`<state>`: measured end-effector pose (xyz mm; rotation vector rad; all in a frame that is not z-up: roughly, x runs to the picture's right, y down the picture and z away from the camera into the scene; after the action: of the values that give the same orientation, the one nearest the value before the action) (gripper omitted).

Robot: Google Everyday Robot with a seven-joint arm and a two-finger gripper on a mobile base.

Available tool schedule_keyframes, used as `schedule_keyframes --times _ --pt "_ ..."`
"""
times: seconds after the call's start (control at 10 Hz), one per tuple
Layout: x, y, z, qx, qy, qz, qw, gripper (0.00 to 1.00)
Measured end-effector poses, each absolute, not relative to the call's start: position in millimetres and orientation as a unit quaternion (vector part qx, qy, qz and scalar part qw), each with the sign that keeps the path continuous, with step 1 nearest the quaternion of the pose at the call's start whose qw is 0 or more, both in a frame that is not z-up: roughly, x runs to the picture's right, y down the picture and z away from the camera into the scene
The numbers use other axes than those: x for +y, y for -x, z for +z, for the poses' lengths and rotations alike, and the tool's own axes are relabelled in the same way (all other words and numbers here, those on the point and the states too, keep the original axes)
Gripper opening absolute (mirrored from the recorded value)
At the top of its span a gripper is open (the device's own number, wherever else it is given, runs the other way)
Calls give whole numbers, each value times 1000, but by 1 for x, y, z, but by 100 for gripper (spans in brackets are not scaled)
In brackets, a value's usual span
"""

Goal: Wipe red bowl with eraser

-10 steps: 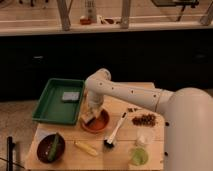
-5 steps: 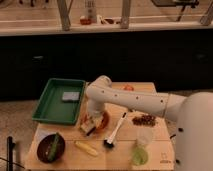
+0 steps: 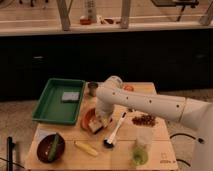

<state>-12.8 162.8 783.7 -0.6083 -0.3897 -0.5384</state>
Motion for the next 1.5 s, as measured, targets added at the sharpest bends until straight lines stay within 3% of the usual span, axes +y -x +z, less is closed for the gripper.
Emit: schedule_keyframes --times 0.4,0.8,1.5 --pt "124 27 813 -189 276 -266 904 0" --pt "129 64 830 -219 288 -292 885 0" --pt "170 44 790 -241 296 -298 875 0"
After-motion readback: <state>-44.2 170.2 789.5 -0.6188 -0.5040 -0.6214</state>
